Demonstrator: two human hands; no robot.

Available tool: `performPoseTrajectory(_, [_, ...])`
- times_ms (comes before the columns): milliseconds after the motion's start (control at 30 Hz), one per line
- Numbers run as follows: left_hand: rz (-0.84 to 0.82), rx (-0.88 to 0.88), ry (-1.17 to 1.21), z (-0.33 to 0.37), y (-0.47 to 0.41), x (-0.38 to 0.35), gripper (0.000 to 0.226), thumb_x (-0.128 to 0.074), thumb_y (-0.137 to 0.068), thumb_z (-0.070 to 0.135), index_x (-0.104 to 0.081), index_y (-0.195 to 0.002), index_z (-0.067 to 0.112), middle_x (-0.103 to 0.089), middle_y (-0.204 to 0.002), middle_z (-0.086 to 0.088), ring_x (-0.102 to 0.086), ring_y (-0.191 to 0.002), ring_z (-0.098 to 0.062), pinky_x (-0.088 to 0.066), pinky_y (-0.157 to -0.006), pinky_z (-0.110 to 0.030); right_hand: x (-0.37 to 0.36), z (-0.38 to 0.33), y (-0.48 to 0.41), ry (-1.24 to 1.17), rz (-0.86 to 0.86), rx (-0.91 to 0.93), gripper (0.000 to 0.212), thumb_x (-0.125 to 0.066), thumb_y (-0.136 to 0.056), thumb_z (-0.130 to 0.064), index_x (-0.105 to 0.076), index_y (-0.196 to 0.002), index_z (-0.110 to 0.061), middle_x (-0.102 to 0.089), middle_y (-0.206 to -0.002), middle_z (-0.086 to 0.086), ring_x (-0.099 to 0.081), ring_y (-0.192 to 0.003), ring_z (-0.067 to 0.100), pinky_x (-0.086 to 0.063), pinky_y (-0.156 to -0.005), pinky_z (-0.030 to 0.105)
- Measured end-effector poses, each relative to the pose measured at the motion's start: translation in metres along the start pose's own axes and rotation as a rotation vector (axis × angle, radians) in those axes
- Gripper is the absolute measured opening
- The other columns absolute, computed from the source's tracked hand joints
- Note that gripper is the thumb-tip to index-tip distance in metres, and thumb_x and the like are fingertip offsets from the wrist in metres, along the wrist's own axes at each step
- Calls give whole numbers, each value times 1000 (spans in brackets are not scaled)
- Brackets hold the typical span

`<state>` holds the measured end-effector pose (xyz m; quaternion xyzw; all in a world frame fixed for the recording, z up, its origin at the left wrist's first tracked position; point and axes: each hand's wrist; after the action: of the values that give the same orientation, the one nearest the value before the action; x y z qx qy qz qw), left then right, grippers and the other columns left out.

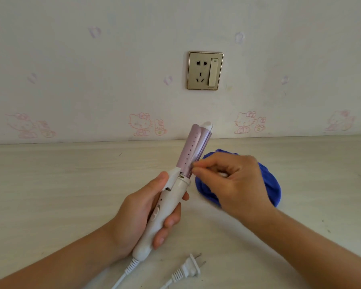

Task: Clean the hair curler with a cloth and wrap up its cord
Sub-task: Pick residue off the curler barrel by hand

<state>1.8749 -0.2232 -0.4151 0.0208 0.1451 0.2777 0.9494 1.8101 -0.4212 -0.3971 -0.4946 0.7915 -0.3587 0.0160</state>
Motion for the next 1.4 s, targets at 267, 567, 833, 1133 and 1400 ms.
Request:
performPoseTrajectory(267, [54, -21, -58, -2, 2, -3, 69, -37, -91, 66, -68, -103, 5, -51, -63, -12, -44, -32, -17, -38, -38, -22, 5, -2, -3, 5, 14, -30, 16, -78, -88, -5, -83, -84, -19, -66, -55, 2, -47, -42, 12, -39, -45, 19])
performPoseTrajectory(567, [69, -13, -149, -5, 0, -7, 71, -44, -87, 71, -67, -101, 5, -55, -64, -11, -45, -34, -18, -39, -38, -22, 30, 1, -24, 11, 221, -137, 18, -76, -91, -9, -77, -77, -20, -63, -55, 11, -45, -44, 14, -42, -42, 26])
performPoseTrajectory(833, [133, -57, -76, -5, 2, -6, 72, -40, -89, 66, -65, -104, 0, -53, -63, -14, -44, -32, -19, -38, -37, -22, -1, -3, 1, -13, -112, -51, 13, -80, -86, -6, -82, -83, -18, -67, -55, -2, -47, -42, 8, -38, -46, 15])
performPoseTrajectory(1133, [121, -55, -104, -7, 1, -6, 71, -40, -89, 68, -66, -103, 4, -53, -63, -12, -44, -33, -18, -38, -39, -22, 17, 6, -15, 85, 44, -49, 17, -69, -95, -6, -74, -91, -22, -56, -54, -15, -43, -46, 5, -37, -50, 12])
performPoseTrajectory(1400, [131, -68, -115, -6, -1, -6, 73, -38, -90, 68, -64, -106, 1, -54, -63, -12, -45, -34, -18, -38, -39, -23, 14, 0, -12, -11, 87, -103, 22, -73, -91, -3, -74, -79, -21, -70, -65, 0, -56, -50, 11, -47, -49, 21])
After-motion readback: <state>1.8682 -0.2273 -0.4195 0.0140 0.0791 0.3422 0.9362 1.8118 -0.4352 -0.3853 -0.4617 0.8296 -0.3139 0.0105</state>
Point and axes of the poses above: each hand's wrist, its own y-axis away from the middle knuckle, its own x-axis out of the back of the hand, z = x × y
